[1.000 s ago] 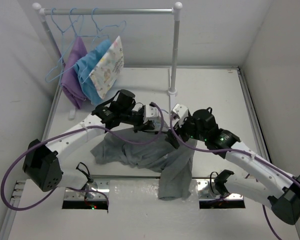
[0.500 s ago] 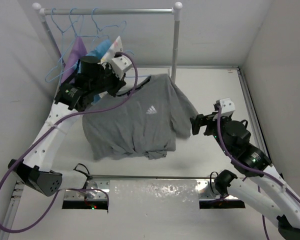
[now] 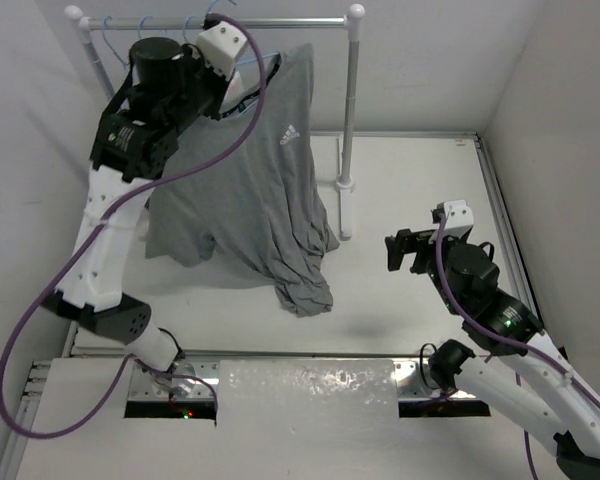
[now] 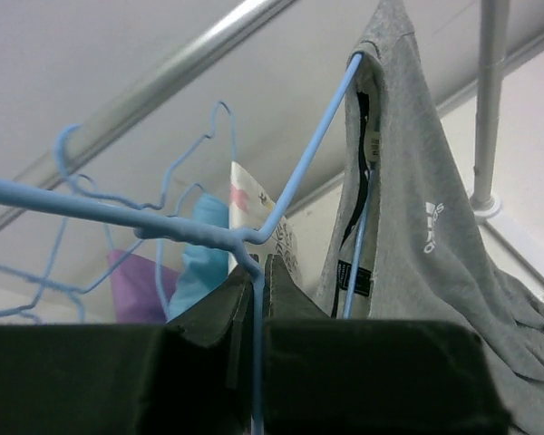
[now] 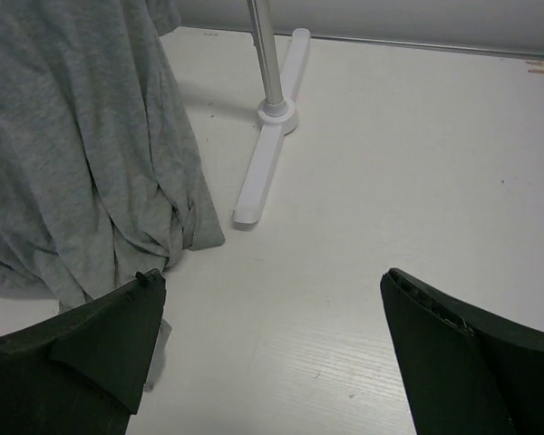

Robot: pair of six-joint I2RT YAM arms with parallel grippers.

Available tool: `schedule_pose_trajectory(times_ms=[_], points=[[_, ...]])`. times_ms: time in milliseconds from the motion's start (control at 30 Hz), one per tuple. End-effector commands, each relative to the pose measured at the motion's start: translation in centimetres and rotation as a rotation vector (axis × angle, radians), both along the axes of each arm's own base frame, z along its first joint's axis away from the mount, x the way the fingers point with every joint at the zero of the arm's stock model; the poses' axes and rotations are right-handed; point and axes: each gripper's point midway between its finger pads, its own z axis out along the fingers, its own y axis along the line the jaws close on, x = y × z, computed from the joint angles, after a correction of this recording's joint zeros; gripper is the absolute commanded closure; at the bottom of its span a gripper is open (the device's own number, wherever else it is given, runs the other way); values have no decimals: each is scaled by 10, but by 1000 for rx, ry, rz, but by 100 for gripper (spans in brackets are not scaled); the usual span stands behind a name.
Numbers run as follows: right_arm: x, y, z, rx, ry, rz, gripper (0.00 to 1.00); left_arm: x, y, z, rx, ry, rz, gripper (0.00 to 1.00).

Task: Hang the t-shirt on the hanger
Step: Place the hanger at the clothesline.

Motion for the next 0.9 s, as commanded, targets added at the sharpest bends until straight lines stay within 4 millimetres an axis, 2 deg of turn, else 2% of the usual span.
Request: schedule_pose_trajectory(times_ms=[0,167,233,267,333,467,633,800,867], points=[[2,4,-2,4,-5,10,1,25,-5,-15,9,52,34,100],[2,4,-6,3,-6,11,1,50,-6,-15,-9,26,95,100],[2,5,-7,4,-6,14,1,55,-8,-3,-28,-6,98,100],[2,5,-8,2,-2,15,1,65,-11,-11,-22,8,106,100],[2,7,-11,4,2,22,1,72,-10,-9,-23,-5,127,100],[2,9,-16,7,7,35,1,89,-10,-19,-24,-2,157,100],[2,10,-24,-1,18,38,1,102,-8,-13,-58,-43,181,100],[2,16,-28,5,21,64,1,125,-8,-34,-41,-18,209,100],[2,17,-32,2,31,67,1,133,-11,-54,-24,23,204,100]])
